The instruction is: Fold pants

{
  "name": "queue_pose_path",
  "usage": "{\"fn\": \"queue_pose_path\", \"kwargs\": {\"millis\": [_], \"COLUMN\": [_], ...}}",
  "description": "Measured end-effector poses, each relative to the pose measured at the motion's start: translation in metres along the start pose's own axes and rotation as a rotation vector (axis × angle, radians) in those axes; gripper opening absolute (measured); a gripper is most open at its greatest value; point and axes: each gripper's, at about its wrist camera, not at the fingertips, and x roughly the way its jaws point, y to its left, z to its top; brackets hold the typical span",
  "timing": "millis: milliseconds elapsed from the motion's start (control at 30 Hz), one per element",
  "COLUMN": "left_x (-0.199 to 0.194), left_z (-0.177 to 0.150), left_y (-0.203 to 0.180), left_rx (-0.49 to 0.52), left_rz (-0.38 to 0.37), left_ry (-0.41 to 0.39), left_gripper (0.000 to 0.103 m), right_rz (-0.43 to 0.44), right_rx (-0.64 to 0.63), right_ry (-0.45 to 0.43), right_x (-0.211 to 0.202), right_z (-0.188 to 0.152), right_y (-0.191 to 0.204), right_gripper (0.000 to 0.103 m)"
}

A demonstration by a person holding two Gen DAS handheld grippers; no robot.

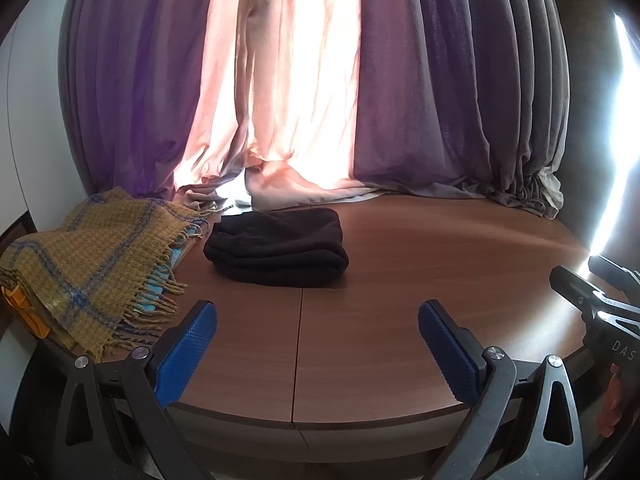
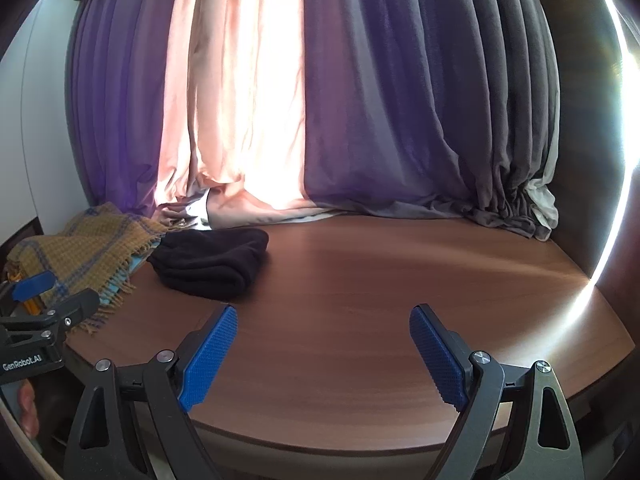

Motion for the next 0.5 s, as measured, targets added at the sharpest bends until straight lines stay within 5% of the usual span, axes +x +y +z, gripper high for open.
{"fn": "queue_pose_path", "kwargs": {"millis": [500], "left_x": [-0.0069], "left_z": [-0.0018], "left_y": [-0.0016], "left_rx": [-0.002], "left_rz": [-0.002], "left_ry": [-0.003], "left_gripper": [0.103], "right_rz": [-0.012], "right_rx": [0.000], "right_ry": [-0.006], "right_x": [-0.0056], "right_z": [-0.0029], "right_y": [0.0004], "right_gripper": [0.089]}}
